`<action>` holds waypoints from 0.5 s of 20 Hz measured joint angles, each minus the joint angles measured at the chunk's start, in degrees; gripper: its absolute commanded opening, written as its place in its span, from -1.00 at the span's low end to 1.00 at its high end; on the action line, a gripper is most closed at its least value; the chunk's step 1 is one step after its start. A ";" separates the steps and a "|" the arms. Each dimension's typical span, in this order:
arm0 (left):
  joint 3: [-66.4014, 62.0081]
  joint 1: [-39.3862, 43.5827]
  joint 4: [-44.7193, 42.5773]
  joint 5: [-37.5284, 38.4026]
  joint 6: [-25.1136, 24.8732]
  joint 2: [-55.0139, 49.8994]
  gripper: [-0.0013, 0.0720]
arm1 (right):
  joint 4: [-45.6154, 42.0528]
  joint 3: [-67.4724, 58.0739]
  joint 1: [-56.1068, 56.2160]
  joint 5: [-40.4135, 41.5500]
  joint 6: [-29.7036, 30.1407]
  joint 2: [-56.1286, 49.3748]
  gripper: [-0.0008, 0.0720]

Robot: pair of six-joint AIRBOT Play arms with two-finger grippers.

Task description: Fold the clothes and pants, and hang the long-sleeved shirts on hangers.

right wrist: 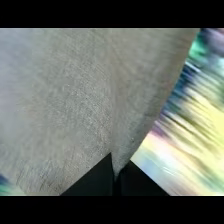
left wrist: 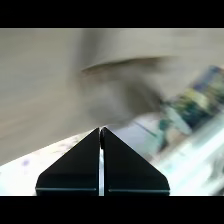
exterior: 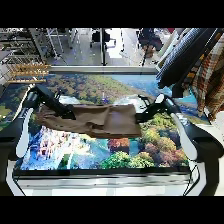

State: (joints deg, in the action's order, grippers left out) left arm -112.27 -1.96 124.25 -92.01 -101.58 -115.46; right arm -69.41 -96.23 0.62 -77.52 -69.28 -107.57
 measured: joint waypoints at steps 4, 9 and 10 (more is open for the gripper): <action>0.87 1.95 -3.04 5.40 0.44 0.83 -0.95 | -18.58 -0.85 -4.81 -4.24 -6.93 10.14 -0.93; 2.60 7.96 -3.26 11.10 -1.29 -0.33 -0.95 | -21.92 -1.27 -5.49 -6.01 -13.25 20.17 -0.93; 2.73 9.18 -3.89 11.78 -1.31 -0.87 -0.95 | -21.33 -1.53 -4.31 -6.10 -15.04 21.14 -0.93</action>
State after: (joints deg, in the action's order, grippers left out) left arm -109.54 7.22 120.36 -80.23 -102.89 -116.33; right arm -90.74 -97.76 -3.68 -83.61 -84.31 -86.43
